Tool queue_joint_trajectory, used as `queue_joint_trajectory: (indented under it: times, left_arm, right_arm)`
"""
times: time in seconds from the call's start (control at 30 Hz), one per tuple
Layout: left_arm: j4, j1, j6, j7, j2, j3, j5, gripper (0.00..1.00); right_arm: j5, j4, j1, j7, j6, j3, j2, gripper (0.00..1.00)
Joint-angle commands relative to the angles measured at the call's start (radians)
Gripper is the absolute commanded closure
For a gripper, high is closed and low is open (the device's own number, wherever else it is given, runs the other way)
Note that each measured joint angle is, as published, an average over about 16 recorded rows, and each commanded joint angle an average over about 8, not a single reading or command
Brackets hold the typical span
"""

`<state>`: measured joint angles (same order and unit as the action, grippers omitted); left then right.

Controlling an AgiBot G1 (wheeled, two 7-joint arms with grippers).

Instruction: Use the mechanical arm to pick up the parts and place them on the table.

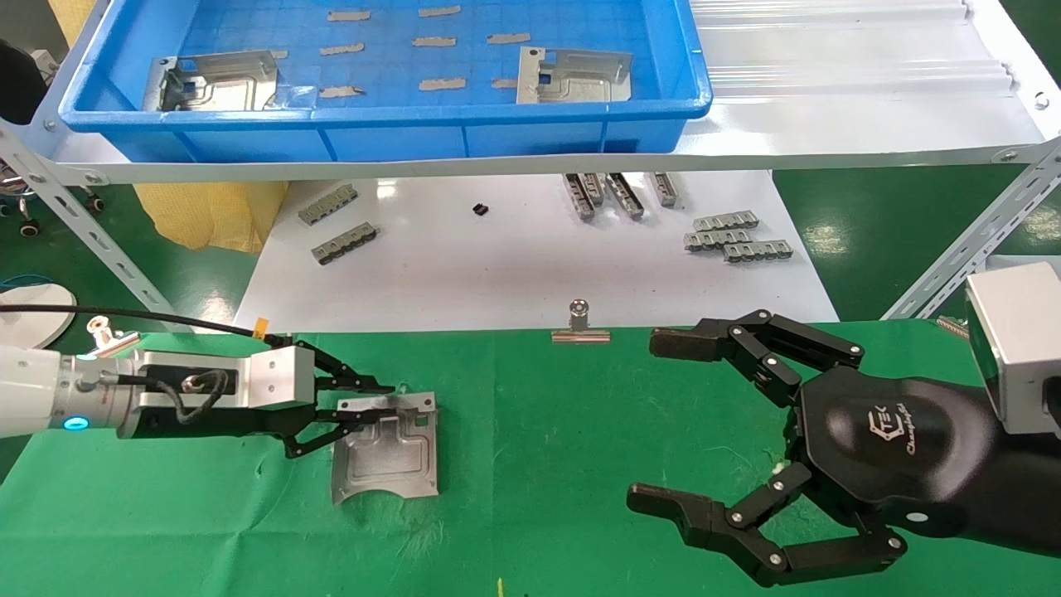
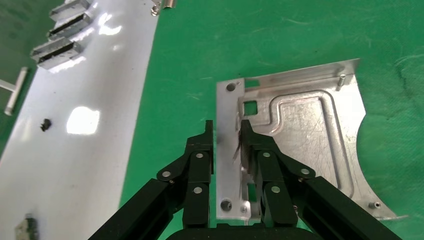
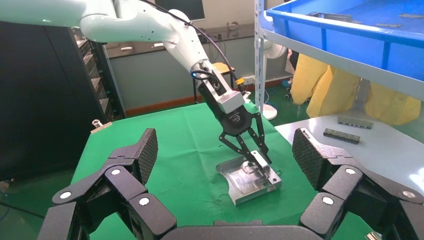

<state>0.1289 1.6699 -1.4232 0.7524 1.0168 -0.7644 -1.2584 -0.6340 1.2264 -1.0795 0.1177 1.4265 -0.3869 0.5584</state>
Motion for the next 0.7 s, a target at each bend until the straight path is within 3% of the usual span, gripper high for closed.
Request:
queue_joint_trajectory:
  times: [0.03,0.23,0.53,0.7]
  left_arm:
    - [-0.012,0.005,0.000,0.017,0.003,0.000,-0.001,0.00]
    - [-0.045,0.025,-0.062,0.016,-0.007,0.008,0.013,0.00]
    - [-0.145,0.021,-0.153,-0.125,-0.027,0.051,0.079,0.00]
    - [-0.167,0.015,-0.161,-0.147,-0.031,0.063,0.097,0.00]
  right_arm:
    - [0.000,0.000,0.000,0.000,0.000,0.000,0.000,0.00]
    - [0.000,0.000,0.000,0.000,0.000,0.000,0.000,0.00]
    - [0.000,0.000,0.000,0.000,0.000,0.000,0.000,0.00]
    - [0.000,0.000,0.000,0.000,0.000,0.000,0.000,0.00]
